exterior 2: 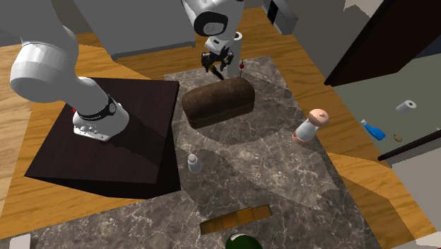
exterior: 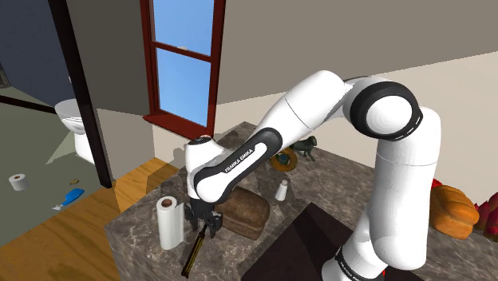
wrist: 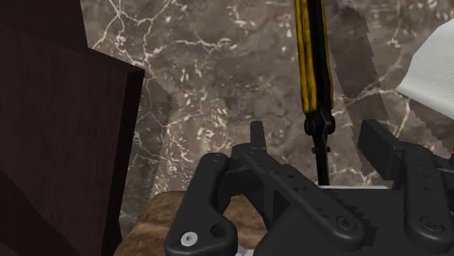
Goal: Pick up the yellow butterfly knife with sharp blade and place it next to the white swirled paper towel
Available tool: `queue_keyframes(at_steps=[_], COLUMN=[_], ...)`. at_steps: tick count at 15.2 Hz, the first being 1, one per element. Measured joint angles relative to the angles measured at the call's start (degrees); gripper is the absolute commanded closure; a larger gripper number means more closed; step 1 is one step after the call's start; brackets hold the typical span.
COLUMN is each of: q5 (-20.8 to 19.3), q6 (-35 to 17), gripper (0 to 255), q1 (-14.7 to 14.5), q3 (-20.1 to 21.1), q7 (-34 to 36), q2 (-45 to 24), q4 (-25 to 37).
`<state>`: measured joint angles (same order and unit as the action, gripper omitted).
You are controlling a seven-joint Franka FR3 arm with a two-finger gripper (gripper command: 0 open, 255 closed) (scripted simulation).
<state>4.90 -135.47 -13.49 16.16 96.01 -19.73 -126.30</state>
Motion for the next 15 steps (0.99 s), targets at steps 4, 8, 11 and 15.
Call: queue_keyframes(at_steps=[4,8,11,15], q5=[0.0,0.66,0.84,0.85], q6=[0.0,5.31,6.66,6.91], gripper=[0,0,0,0], q1=[0.0,0.78,0.93,0.96], q3=[0.0,0.2,0.24,0.24], q7=[0.0,-0.54,-0.64,-0.66], q2=[-0.01,3.53,4.4,4.5], q4=[0.0,1.89,2.33,2.43])
